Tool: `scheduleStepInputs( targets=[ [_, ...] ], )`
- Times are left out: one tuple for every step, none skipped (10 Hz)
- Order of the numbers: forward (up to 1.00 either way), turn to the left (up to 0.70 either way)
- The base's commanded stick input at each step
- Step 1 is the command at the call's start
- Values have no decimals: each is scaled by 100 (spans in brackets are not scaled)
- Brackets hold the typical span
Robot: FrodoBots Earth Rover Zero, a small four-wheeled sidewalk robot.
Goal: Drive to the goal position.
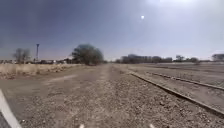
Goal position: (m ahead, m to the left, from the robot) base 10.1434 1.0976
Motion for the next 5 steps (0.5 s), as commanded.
scheduleStepInputs(
  targets=[
    [70,0],
    [70,0],
    [70,0],
    [70,0],
    [70,0]
  ],
)
